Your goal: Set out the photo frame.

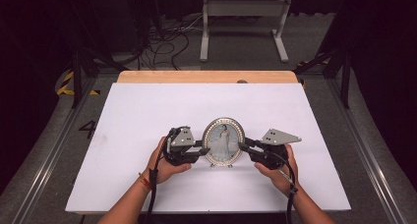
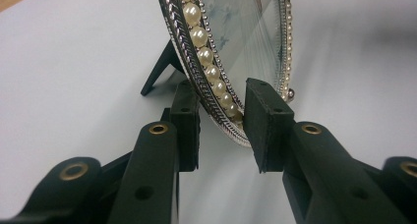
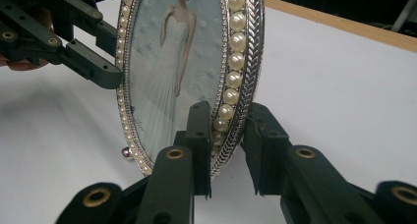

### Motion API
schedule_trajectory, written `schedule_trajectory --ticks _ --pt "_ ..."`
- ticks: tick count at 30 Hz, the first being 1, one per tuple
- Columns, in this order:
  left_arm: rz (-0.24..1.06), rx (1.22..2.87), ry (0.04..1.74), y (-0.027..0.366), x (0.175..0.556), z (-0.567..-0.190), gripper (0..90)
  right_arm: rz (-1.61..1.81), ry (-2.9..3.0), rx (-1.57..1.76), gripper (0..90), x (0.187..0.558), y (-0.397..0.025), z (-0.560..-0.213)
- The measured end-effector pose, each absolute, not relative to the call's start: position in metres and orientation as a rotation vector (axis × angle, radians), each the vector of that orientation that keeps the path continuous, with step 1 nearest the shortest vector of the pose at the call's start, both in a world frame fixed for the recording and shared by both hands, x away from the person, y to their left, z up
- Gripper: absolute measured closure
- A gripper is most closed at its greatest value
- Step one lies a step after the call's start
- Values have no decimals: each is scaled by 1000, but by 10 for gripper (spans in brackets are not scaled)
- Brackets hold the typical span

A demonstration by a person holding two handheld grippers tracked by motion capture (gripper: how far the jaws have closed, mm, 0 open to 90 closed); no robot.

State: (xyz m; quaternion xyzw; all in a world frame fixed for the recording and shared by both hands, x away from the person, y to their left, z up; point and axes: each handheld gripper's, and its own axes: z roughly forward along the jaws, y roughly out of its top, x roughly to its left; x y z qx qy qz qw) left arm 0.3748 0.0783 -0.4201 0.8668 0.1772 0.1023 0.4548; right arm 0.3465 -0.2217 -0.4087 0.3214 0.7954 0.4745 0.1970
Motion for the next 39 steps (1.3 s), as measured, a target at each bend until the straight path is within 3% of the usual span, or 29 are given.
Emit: schedule_trajectory --ticks 27,39 --pt "311 2183 419 85 365 -415 668 1211 2256 815 685 340 -218 -406" --pt "407 2172 420 104 351 -410 612 1196 2239 824 671 331 -233 -400"
